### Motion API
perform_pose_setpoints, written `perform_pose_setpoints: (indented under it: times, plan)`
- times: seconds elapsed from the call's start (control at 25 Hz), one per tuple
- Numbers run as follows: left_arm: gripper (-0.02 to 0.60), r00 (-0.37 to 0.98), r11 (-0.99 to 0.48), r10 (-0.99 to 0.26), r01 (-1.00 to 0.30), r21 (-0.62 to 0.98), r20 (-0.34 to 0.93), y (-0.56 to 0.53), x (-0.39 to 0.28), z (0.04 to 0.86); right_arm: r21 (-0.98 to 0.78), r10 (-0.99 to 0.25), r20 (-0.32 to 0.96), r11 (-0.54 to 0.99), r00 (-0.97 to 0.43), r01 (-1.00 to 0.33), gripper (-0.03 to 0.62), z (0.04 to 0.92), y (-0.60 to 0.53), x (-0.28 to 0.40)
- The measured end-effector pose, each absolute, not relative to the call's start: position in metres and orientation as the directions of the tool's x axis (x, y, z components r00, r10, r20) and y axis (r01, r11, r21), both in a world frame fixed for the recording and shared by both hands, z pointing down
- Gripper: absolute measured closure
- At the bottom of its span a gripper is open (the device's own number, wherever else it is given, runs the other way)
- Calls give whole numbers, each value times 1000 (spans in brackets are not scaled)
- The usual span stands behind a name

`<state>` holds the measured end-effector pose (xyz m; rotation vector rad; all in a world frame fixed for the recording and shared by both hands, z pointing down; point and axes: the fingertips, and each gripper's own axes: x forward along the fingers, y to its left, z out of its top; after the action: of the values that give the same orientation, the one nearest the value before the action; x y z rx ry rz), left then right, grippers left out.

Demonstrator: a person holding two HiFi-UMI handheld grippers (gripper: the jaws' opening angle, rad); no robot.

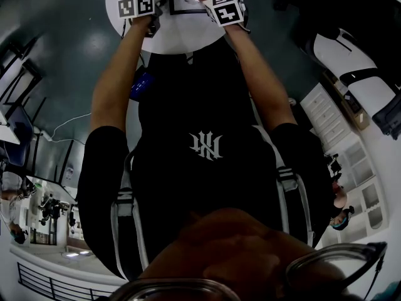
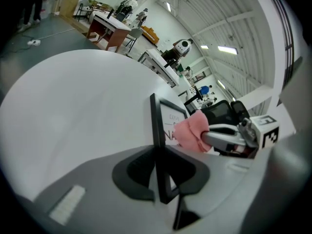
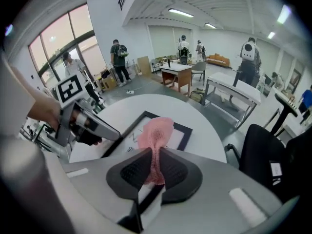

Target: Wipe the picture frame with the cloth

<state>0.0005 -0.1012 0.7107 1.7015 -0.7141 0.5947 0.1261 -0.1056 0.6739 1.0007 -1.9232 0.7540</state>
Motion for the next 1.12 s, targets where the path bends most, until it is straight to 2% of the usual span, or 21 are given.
perform_pose_setpoints:
  times: [0.2, 0.4, 0.68, 0.92, 1.12]
  plan:
    - [534, 684, -175, -137, -729, 662, 717, -93, -5, 710, -350, -347, 778, 451, -523, -821, 546, 660, -105, 69]
    - [538, 690, -171, -112, -722, 670, 715, -80, -9, 713, -459, -303, 749, 403, -589, -792, 546, 676, -103, 38]
    - [538, 703, -164, -115, -710, 685, 702, -73, -8, 710, -387, -248, 810, 455, -531, -802, 546, 702, -91, 29]
    - [543, 704, -165, -117, -710, 685, 701, -74, -8, 711, -330, -257, 828, 497, -499, -803, 546, 704, -91, 28]
    - [520, 696, -171, -113, -716, 677, 709, -74, -9, 712, -280, -256, 850, 522, -461, -806, 546, 705, -89, 38]
